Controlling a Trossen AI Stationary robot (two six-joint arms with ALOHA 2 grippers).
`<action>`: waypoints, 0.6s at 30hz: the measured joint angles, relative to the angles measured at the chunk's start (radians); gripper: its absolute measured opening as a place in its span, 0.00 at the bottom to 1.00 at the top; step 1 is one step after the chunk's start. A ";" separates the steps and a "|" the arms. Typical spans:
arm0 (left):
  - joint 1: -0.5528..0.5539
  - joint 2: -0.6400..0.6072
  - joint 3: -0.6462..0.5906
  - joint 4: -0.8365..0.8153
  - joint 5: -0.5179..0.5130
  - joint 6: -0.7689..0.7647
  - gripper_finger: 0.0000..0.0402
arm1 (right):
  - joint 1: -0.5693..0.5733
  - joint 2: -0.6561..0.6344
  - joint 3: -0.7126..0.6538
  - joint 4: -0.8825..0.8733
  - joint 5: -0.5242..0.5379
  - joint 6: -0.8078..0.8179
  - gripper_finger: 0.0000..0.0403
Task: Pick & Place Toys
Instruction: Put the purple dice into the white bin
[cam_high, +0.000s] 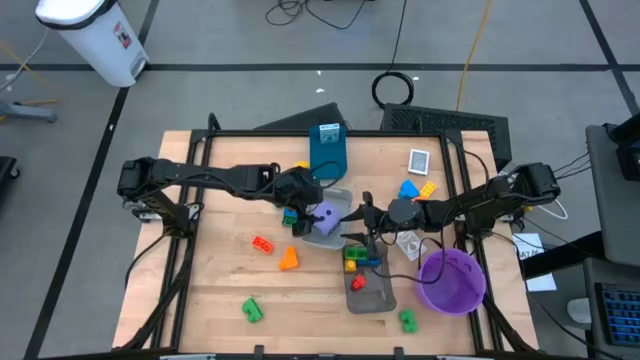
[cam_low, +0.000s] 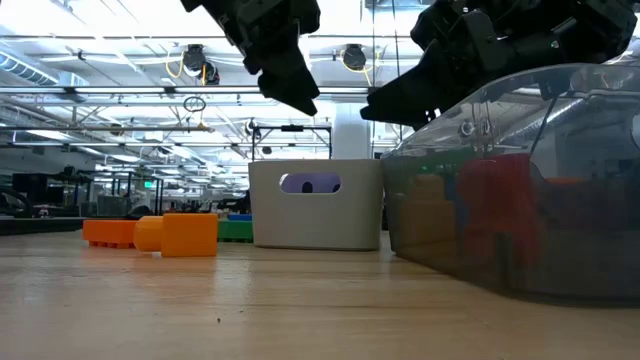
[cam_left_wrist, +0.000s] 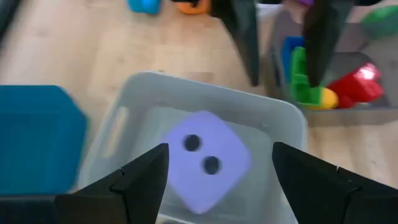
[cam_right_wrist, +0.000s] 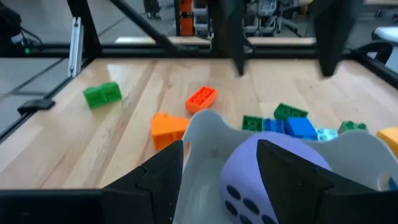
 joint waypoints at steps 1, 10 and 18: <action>-0.005 0.002 -0.012 0.019 0.001 -0.005 0.73 | 0.000 0.008 0.000 0.022 0.002 0.000 0.49; -0.021 0.097 -0.038 0.067 0.018 -0.011 0.64 | 0.000 0.015 0.001 0.035 0.080 0.000 0.41; -0.021 0.178 -0.032 0.090 0.115 -0.023 0.45 | -0.001 0.015 0.001 0.020 0.079 0.000 0.28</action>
